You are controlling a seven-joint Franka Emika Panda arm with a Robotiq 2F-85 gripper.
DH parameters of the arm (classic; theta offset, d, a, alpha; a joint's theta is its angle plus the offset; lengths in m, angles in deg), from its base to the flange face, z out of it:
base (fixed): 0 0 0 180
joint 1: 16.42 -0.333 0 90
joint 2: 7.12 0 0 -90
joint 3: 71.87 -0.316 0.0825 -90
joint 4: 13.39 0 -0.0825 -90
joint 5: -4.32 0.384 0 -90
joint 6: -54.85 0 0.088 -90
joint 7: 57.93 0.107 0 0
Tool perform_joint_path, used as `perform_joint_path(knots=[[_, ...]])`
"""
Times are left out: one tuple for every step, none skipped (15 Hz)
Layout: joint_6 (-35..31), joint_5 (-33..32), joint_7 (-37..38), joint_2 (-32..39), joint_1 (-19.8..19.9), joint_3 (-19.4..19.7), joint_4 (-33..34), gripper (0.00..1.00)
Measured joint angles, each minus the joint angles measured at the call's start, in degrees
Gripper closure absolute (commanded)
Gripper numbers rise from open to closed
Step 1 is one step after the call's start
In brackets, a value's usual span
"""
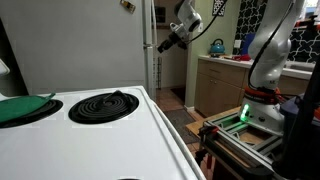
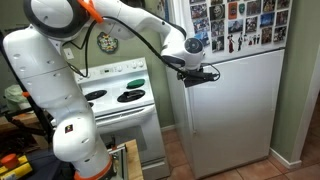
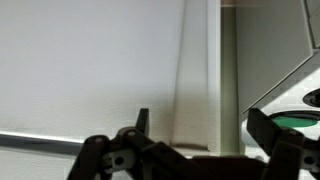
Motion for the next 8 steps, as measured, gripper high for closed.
perform_joint_path(knots=[[0.20, 0.46, -0.59, 0.34, 0.17, -0.22, 0.28, 0.08], [0.44, 0.80, -1.06, 0.66, 0.31, -0.41, 0.54, 0.20], [0.64, 1.06, -1.45, 0.98, 0.42, -0.56, 0.79, 0.32], [0.85, 1.21, -1.71, 1.26, 0.57, -0.71, 0.99, 0.42], [0.99, 1.33, -1.90, 1.49, 0.74, -0.89, 1.12, 0.49], [1.10, 1.41, -2.02, 1.67, 0.89, -1.05, 1.18, 0.56], [1.23, 1.44, -2.09, 1.81, 1.05, -1.19, 1.21, 0.65], [1.37, 1.45, -2.14, 1.93, 1.16, -1.29, 1.23, 0.72]])
